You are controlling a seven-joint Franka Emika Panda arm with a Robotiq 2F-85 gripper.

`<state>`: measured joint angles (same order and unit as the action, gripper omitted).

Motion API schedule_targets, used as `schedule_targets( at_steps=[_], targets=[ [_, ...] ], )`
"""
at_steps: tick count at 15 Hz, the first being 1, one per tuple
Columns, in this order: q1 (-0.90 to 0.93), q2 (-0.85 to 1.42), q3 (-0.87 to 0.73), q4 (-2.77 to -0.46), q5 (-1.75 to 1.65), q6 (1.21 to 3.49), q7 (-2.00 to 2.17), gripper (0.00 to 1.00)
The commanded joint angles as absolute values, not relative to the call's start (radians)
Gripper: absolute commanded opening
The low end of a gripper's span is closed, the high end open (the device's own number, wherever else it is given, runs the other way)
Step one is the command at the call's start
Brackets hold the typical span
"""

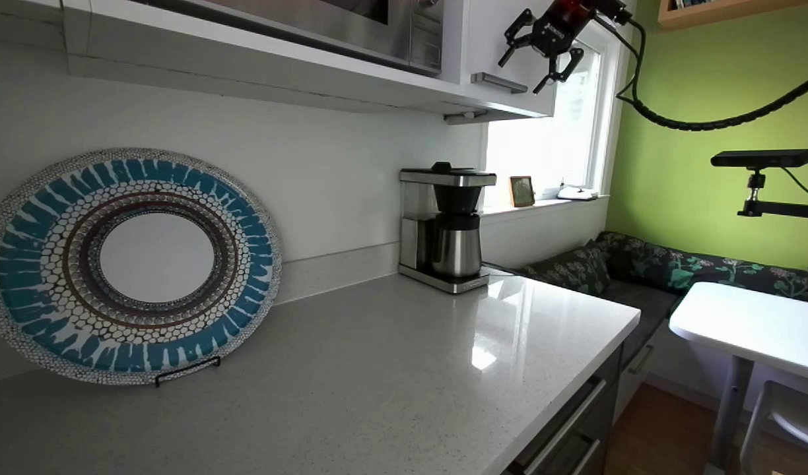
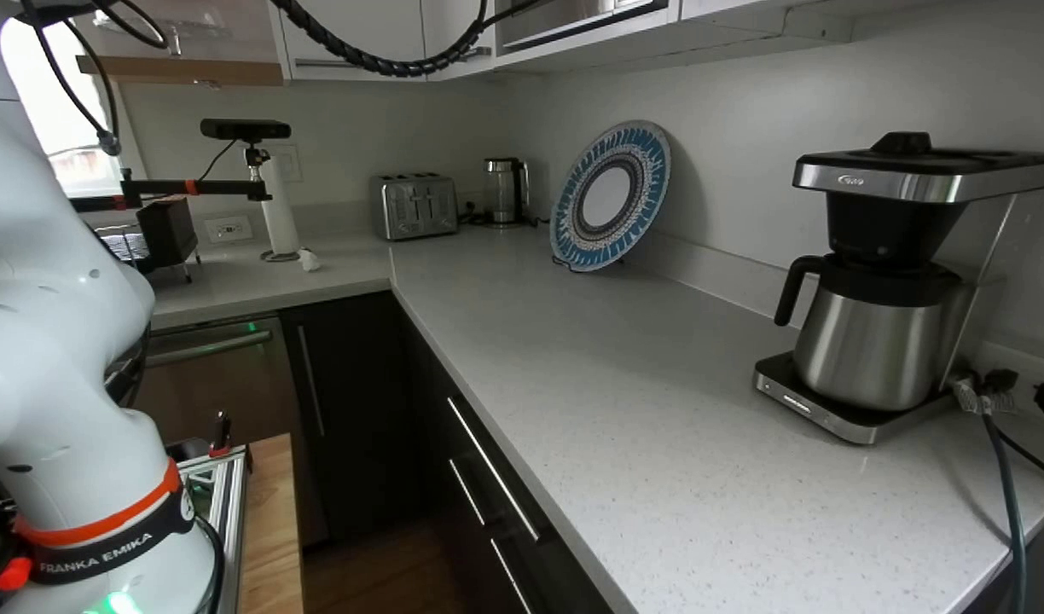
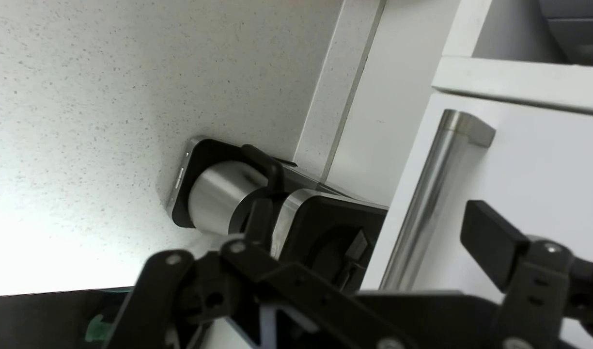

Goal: Open the top right cupboard door

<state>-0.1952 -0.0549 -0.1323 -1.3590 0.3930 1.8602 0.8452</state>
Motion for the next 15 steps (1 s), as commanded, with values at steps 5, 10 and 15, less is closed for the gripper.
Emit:
schedule_targets(
  at_steps=[5, 10, 15],
  targets=[
    [-0.191, -0.016, -0.117, -1.337, 0.376, 1.905, 0.875, 1.00],
    [-0.191, 0.005, -0.111, -1.325, 0.364, 1.911, 0.888, 1.00],
    [-0.191, 0.030, -0.107, -1.304, 0.368, 1.915, 0.897, 1.00]
  ],
)
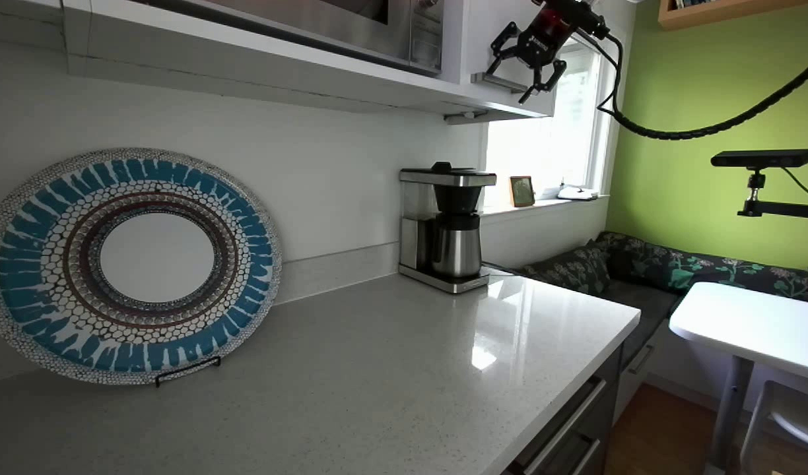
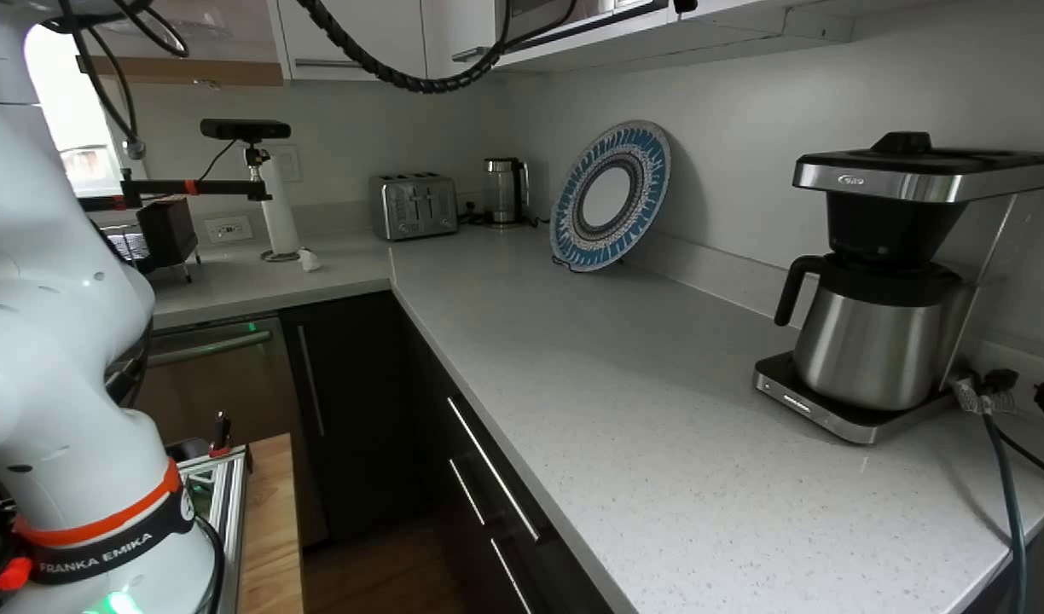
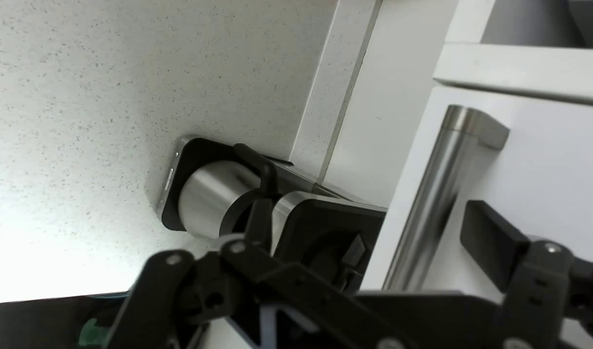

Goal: Open the top right cupboard door

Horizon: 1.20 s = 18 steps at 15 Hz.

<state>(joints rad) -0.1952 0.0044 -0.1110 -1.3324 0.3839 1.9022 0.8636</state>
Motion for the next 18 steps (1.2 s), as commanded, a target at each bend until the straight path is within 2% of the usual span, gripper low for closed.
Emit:
schedule_targets(
  at_steps=[1, 14, 15, 16, 18],
  targets=[
    [-0.190, 0.034, -0.106, -1.301, 0.366, 1.916, 0.900, 1.00],
    [-0.191, 0.053, -0.100, -1.288, 0.364, 1.937, 0.909, 1.00],
    [-0.191, 0.056, -0.101, -1.286, 0.353, 1.925, 0.910, 0.95],
    [-0.191, 0.057, -0.101, -1.283, 0.343, 1.918, 0.913, 0.75],
    [-0.191, 0.056, -0.101, -1.282, 0.326, 1.912, 0.915, 0.68]
  ],
)
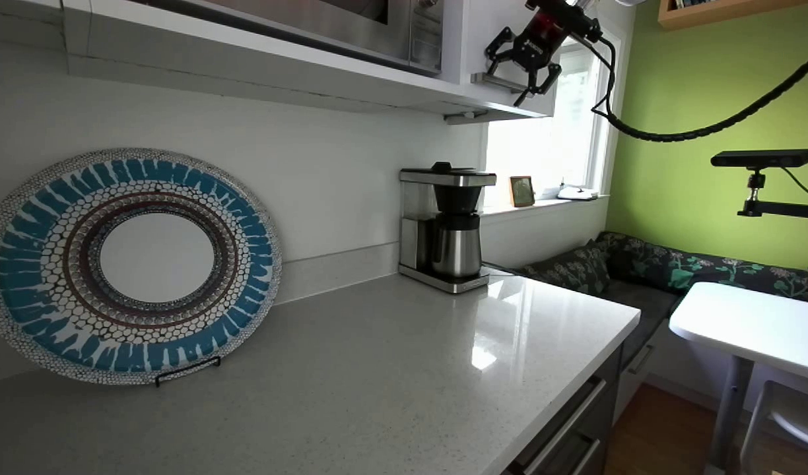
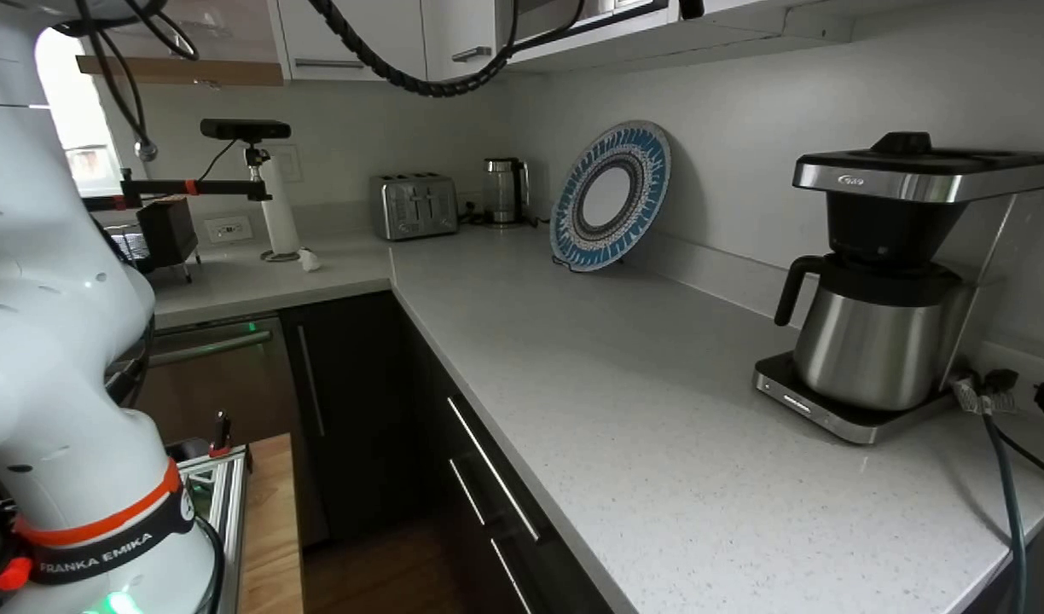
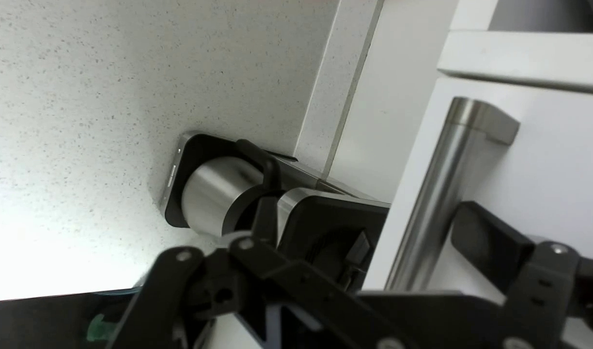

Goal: Open the top right cupboard door

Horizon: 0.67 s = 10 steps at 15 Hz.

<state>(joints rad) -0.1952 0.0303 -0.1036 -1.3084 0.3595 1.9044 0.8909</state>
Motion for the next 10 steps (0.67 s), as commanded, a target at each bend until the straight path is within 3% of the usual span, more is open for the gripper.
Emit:
schedule_targets(
  at_steps=[1, 8, 9, 10],
  targets=[
    [-0.192, 0.057, -0.102, -1.279, 0.320, 1.907, 0.914, 0.62],
    [-0.197, 0.053, -0.104, -1.252, 0.310, 1.889, 0.901, 0.08],
    [-0.198, 0.050, -0.105, -1.251, 0.309, 1.885, 0.899, 0.02],
    [-0.201, 0.043, -0.107, -1.256, 0.311, 1.881, 0.899, 0.04]
  ],
)
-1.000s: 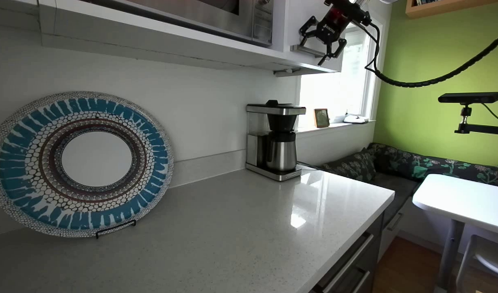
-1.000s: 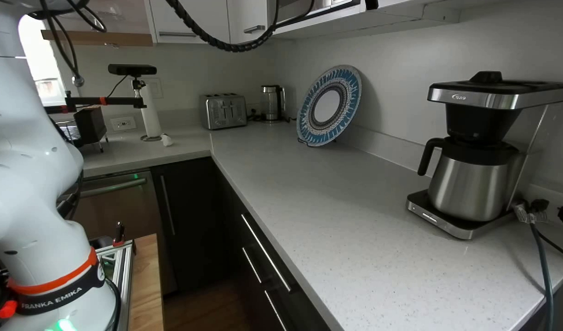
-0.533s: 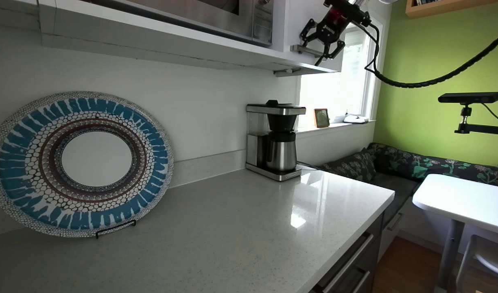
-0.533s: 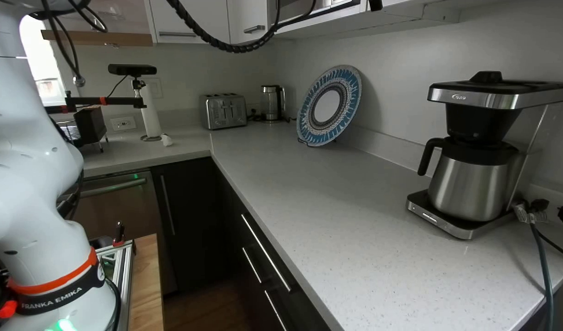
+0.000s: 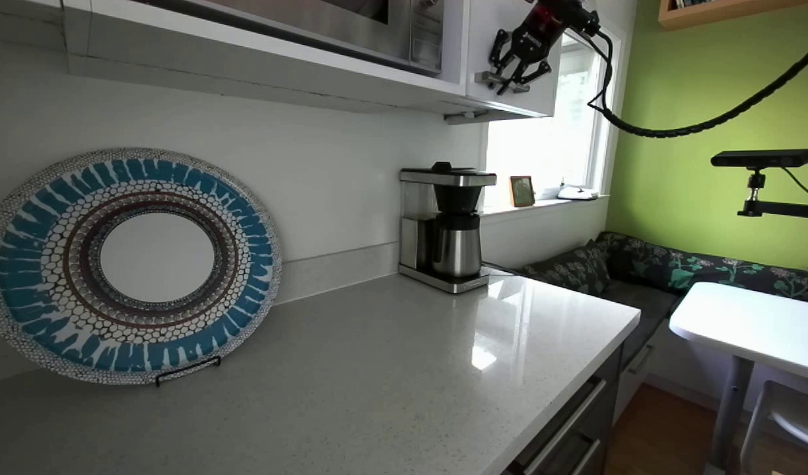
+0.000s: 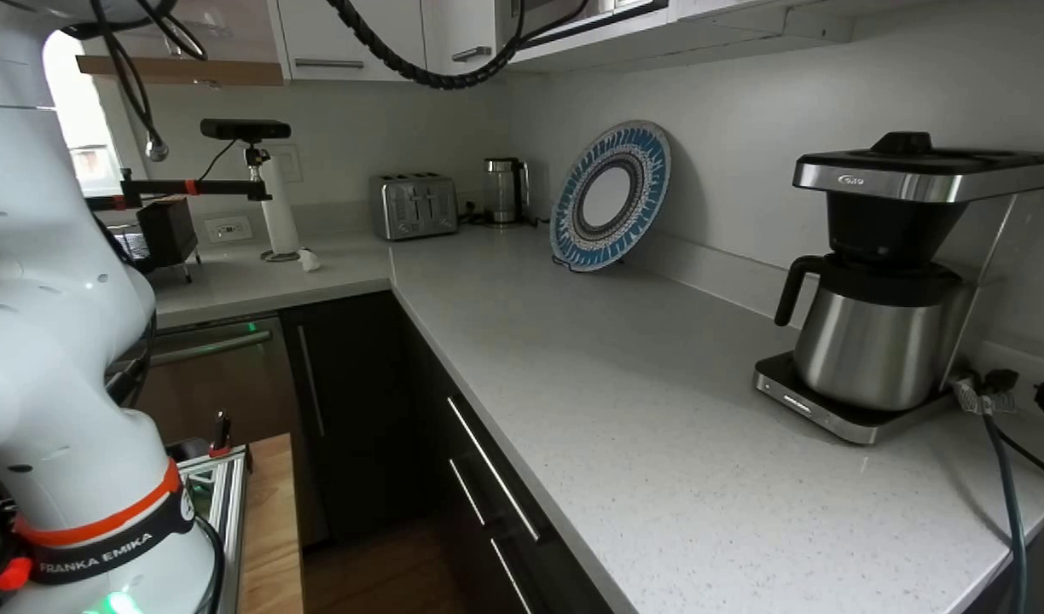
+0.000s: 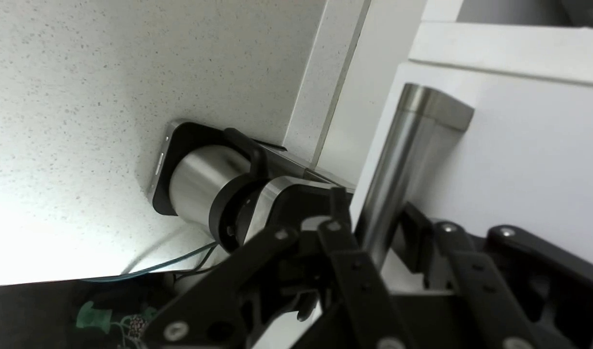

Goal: Open the top right cupboard door

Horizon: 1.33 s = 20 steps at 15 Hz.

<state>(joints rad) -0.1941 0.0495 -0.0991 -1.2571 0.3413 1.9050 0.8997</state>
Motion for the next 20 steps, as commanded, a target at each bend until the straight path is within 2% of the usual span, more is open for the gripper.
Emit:
schedule_targets(
  at_steps=[1, 20],
  targets=[
    [-0.205, 0.038, -0.110, -1.260, 0.321, 1.877, 0.886, 0.06],
    [-0.305, -0.005, -0.249, -1.247, 0.444, 1.563, 0.365, 0.06]
  ],
)
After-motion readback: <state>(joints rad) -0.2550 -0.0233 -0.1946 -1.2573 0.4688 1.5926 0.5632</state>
